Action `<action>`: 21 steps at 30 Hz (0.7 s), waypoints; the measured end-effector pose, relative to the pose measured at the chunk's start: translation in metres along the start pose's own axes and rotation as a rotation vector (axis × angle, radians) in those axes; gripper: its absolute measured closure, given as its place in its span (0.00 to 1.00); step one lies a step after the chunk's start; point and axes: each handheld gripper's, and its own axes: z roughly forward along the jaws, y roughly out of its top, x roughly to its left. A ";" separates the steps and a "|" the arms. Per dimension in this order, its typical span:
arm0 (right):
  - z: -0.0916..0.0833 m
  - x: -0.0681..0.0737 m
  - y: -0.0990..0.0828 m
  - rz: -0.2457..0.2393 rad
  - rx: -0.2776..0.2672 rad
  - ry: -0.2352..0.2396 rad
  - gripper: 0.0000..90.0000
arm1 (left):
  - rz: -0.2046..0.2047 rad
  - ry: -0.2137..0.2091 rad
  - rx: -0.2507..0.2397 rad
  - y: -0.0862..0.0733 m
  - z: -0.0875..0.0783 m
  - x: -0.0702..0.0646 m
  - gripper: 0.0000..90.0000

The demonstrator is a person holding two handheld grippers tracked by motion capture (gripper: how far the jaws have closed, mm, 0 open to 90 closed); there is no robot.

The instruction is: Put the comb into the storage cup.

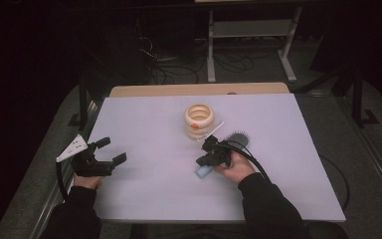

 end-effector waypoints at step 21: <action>-0.005 0.000 -0.015 0.011 0.022 0.001 0.99 | 0.000 0.000 0.000 0.000 0.000 0.000 0.00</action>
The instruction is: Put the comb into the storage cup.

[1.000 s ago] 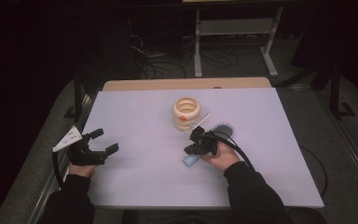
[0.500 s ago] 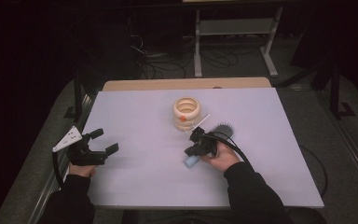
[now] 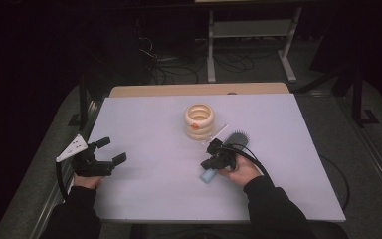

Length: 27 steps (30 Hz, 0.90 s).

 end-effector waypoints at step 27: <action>-0.012 0.006 -0.020 -0.009 0.024 -0.008 0.98 | -0.002 0.001 0.012 -0.001 0.001 0.000 0.00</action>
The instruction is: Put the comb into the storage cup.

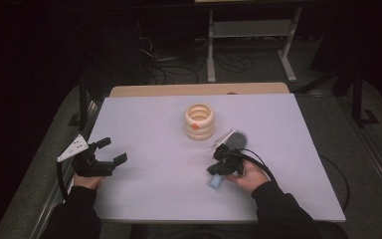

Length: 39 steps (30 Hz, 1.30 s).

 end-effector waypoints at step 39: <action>-0.020 -0.005 -0.032 0.034 0.026 0.001 0.98 | 0.003 -0.001 0.004 0.000 0.000 0.000 0.00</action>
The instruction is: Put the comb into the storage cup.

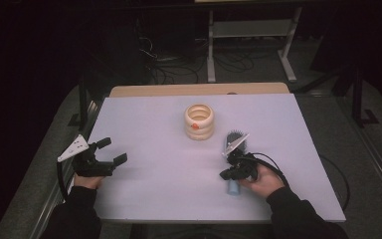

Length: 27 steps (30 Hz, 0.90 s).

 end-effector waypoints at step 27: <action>-0.021 -0.013 -0.029 0.032 -0.017 -0.031 0.98 | 0.002 0.002 0.004 0.000 0.000 0.000 0.00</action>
